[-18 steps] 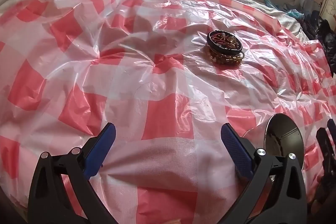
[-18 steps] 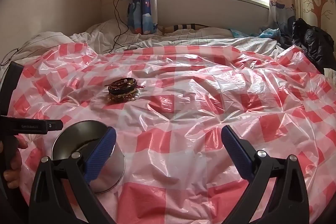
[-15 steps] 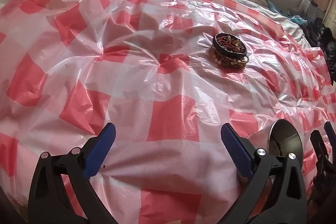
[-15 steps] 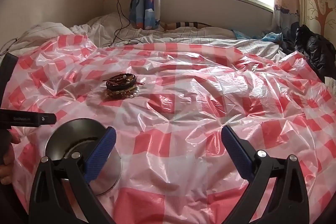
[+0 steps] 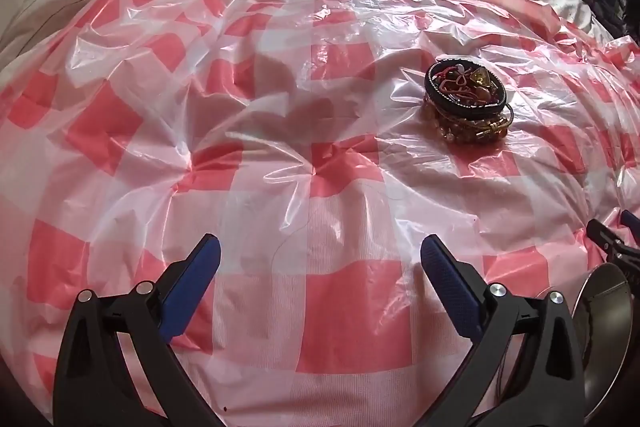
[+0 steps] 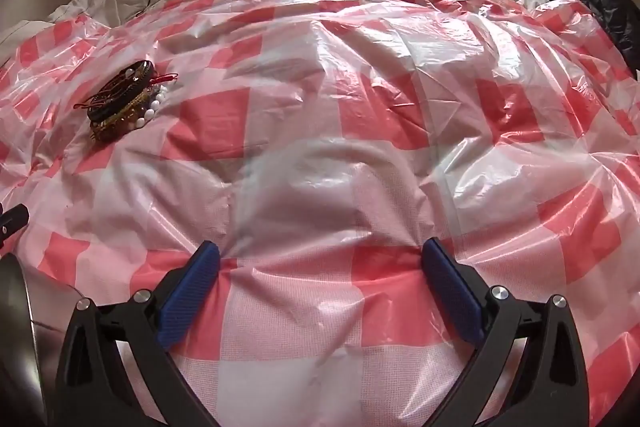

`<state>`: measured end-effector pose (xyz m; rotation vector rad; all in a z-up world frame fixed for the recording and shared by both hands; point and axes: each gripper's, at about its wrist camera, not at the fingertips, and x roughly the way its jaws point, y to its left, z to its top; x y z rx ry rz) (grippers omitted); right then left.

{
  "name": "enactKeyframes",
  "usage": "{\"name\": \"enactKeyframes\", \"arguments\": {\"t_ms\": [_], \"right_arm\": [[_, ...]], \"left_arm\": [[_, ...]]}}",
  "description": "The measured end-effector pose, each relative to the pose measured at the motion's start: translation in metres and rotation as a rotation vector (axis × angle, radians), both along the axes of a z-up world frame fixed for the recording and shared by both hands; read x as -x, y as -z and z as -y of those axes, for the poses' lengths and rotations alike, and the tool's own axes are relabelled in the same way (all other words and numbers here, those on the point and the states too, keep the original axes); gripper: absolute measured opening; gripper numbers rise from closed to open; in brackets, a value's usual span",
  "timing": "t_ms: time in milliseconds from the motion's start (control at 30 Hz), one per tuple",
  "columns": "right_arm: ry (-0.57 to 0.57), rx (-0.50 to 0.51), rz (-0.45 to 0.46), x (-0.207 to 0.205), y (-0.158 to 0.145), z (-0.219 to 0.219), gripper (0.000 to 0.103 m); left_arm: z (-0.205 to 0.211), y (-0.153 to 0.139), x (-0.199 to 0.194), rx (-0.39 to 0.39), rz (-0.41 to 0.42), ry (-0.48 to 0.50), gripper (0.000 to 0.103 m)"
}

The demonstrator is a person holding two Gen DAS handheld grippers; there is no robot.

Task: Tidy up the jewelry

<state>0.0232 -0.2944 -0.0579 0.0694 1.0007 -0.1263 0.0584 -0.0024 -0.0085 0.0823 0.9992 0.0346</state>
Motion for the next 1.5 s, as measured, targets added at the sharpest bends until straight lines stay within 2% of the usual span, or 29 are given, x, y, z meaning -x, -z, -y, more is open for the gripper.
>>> {"name": "enactKeyframes", "arguments": {"t_ms": [67, 167, 300, 700, 833, 1200, 1500], "right_arm": [[0.001, 0.027, -0.011, 0.004, -0.003, -0.004, 0.096], [0.006, 0.007, -0.011, 0.011, -0.002, 0.002, 0.097], [0.002, 0.015, -0.023, -0.001, -0.002, -0.003, 0.097], [-0.002, 0.015, -0.02, -0.001, -0.002, -0.002, 0.097], [-0.003, 0.015, -0.02, -0.001, -0.002, -0.002, 0.097], [-0.004, 0.015, -0.019, -0.001, -0.002, -0.002, 0.097], [-0.005, 0.014, -0.018, -0.001, -0.002, -0.001, 0.097]], "left_arm": [[-0.003, -0.001, -0.002, 0.028, 0.001, -0.011, 0.097], [-0.002, 0.003, -0.005, 0.054, -0.008, -0.018, 0.097], [-0.006, 0.005, -0.006, 0.079, -0.031, -0.03, 0.097], [-0.026, 0.004, -0.008, 0.207, -0.047, -0.092, 0.096], [-0.02, 0.0, -0.007, 0.168, -0.029, -0.075, 0.096], [-0.016, 0.006, -0.009, 0.177, -0.051, -0.05, 0.096], [-0.012, 0.005, -0.006, 0.132, -0.037, -0.047, 0.096]]}}
